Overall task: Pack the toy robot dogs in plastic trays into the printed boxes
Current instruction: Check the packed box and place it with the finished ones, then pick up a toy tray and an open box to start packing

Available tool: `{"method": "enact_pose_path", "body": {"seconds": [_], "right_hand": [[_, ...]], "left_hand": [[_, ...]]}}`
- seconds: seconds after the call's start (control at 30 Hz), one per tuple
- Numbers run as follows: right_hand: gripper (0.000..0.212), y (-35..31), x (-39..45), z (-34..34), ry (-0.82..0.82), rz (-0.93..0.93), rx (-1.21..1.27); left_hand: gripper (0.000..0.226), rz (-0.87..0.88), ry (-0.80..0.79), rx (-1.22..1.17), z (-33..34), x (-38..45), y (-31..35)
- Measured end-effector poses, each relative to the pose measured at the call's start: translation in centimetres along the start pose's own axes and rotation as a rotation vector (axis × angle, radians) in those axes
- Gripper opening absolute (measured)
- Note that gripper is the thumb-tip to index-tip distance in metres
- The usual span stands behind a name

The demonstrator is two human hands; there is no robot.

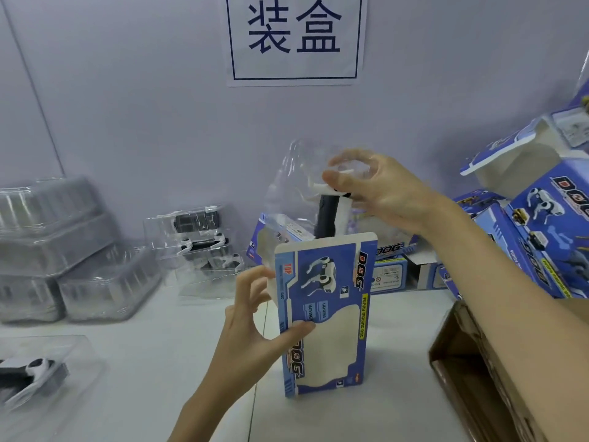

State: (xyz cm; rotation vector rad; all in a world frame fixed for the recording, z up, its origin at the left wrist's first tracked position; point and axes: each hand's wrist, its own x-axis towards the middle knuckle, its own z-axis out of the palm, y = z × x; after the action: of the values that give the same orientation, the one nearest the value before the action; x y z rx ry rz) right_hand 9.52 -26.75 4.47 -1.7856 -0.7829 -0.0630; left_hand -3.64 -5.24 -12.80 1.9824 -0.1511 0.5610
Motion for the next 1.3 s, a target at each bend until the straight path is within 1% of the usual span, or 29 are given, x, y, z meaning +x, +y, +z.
{"method": "enact_pose_path", "body": {"seconds": [0.07,0.17,0.23,0.37,0.47,0.5,0.57,0.67,0.7,0.73,0.8,0.87,0.93,0.97,1.03,1.17,1.23,1.27,1.3], "right_hand": [[0.054,-0.9,-0.1,-0.4,-0.026,-0.062,-0.178],[0.054,-1.7,-0.3,-0.4,-0.113,-0.075,-0.263],[0.053,-1.9,-0.5,-0.2,-0.148,-0.084,-0.267],[0.041,-2.4,-1.1,-0.1,-0.267,-0.032,-0.273],[0.033,-1.9,-1.7,-0.1,-0.297,0.044,-0.135],[0.035,-1.5,-1.9,0.1,-0.289,0.066,-0.074],[0.045,-0.5,-2.6,0.8,-0.248,0.085,0.062],[0.067,1.3,-3.9,2.4,-0.088,0.117,0.395],[0.069,1.8,-4.4,3.0,-0.033,0.121,0.455],[0.068,2.4,-5.0,3.6,0.006,0.115,0.460],[0.061,3.8,-6.0,4.6,0.082,0.097,0.370],[0.060,4.7,-7.2,5.3,0.151,0.066,0.319],[0.060,5.4,-8.3,5.9,0.165,0.044,0.311],[0.056,5.7,-8.8,6.1,0.162,0.025,0.303],[0.043,6.0,-9.5,6.5,0.162,-0.023,0.288],[0.030,6.1,-10.0,7.1,0.250,-0.066,0.291],[0.024,6.2,-10.1,7.5,0.261,-0.084,0.301],[0.027,6.3,-10.0,7.7,0.257,-0.083,0.302],[0.036,6.3,-10.0,7.9,0.253,-0.070,0.297]], "left_hand": [[0.087,-0.006,0.004,-0.004,-0.2,0.2,-0.1],[0.090,-0.022,0.002,-0.027,-0.3,0.3,-0.2],[0.092,-0.022,0.005,-0.044,-0.3,0.2,-0.2],[0.092,-0.012,0.011,-0.078,-0.1,0.1,0.1],[0.098,0.010,0.035,-0.086,-0.1,0.2,0.2],[0.100,0.022,0.038,-0.069,-0.1,0.2,0.2],[0.094,0.032,0.023,-0.038,-0.2,0.1,0.2],[0.083,0.024,-0.011,-0.030,-0.2,0.1,0.1],[0.080,0.027,-0.015,-0.037,-0.2,0.1,0.0],[0.077,0.028,-0.019,-0.044,-0.2,0.1,-0.1],[0.073,0.040,-0.035,-0.043,-0.1,0.1,-0.2],[0.070,0.060,-0.044,-0.027,0.1,0.1,-0.3],[0.068,0.069,-0.040,-0.013,0.2,0.1,-0.5],[0.067,0.079,-0.043,-0.008,0.2,0.1,-0.6],[0.069,0.107,-0.048,-0.004,0.2,0.1,-0.5],[0.067,0.226,-0.012,0.052,0.4,-0.1,-0.3],[0.064,0.198,-0.006,0.080,0.4,-0.3,-0.4],[0.061,0.197,0.003,0.107,0.3,-0.4,-0.5],[0.059,0.216,0.011,0.142,0.3,-0.4,-0.5]]}}
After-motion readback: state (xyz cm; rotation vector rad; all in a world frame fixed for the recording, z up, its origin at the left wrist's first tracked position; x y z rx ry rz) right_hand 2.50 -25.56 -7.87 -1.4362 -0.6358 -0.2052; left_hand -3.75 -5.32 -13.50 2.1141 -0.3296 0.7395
